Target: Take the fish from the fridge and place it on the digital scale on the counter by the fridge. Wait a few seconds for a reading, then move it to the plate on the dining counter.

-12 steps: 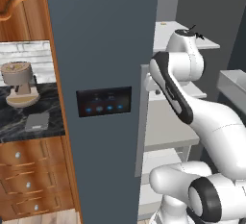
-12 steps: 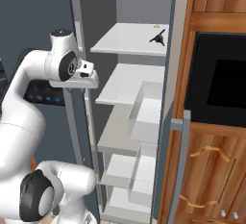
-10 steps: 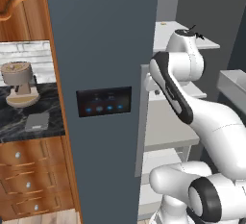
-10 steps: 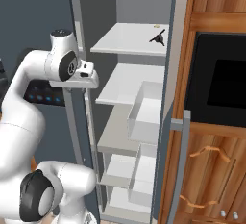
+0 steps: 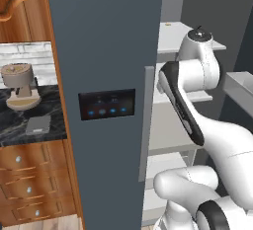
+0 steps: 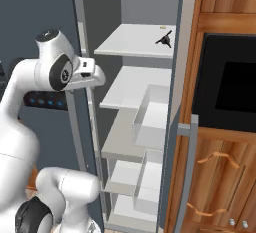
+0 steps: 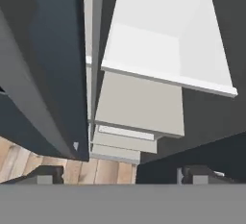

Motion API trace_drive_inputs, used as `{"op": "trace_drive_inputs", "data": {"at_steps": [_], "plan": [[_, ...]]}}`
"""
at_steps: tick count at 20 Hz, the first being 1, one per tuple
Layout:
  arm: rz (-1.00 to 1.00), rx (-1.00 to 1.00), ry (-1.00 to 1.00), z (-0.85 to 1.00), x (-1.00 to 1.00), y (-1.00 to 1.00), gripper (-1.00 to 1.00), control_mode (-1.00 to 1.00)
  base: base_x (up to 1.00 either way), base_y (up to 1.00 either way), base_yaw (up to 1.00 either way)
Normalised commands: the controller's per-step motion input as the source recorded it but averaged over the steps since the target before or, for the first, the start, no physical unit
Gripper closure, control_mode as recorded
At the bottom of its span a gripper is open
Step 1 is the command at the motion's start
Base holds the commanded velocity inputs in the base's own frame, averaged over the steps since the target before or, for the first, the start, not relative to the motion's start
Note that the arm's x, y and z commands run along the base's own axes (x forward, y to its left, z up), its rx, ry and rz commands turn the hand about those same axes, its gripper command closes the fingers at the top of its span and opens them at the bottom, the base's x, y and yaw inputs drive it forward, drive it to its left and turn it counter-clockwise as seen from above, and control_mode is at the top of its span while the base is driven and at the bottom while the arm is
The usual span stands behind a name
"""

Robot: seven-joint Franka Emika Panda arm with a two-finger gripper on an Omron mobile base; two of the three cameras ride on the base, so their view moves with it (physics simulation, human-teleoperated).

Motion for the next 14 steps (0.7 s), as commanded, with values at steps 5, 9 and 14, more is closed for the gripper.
{"op": "trace_drive_inputs", "data": {"at_steps": [5,9,14], "plan": [[0.00,-0.26,-0.34,0.31,-0.30,-0.62,-1.00,-1.00,0.00,0.00,0.00],[0.00,-0.08,-0.23,0.36,-0.02,-0.66,-1.00,-1.00,0.00,0.00,0.00],[0.00,0.03,-0.02,0.58,0.19,-0.52,-1.00,-1.00,0.00,0.00,0.00]]}}
